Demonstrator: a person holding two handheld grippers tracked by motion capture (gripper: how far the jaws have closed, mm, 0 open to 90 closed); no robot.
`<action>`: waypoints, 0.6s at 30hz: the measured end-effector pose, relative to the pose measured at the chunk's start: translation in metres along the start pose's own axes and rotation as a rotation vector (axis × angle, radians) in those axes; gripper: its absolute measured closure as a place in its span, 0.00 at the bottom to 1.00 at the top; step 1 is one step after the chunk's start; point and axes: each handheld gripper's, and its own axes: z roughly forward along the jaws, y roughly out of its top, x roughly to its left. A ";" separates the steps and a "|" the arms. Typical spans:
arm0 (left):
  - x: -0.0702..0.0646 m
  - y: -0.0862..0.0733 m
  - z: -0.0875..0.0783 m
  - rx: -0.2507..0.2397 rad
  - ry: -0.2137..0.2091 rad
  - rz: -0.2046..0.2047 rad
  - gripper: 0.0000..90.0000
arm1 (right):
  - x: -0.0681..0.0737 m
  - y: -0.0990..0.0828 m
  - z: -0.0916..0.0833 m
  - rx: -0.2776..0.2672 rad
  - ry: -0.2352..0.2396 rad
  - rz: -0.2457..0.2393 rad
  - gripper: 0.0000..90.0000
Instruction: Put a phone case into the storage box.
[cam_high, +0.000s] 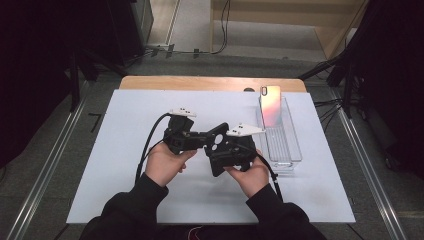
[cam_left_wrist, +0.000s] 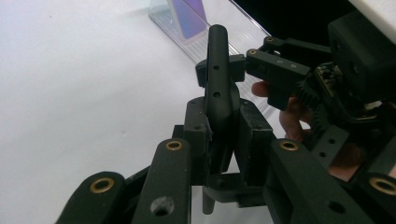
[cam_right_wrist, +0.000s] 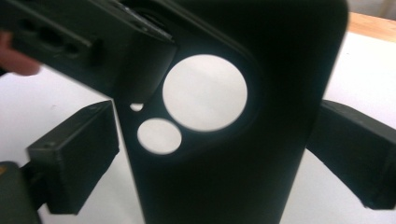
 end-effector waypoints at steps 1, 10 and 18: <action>-0.001 0.000 0.000 0.001 0.001 0.003 0.86 | 0.000 0.000 0.001 -0.002 -0.001 0.001 0.02; -0.005 -0.001 0.002 -0.008 0.000 0.007 0.86 | 0.001 0.001 -0.002 -0.018 -0.015 -0.006 0.12; -0.006 0.002 -0.007 -0.027 -0.007 0.018 0.66 | 0.000 0.003 -0.007 -0.031 -0.015 -0.014 0.13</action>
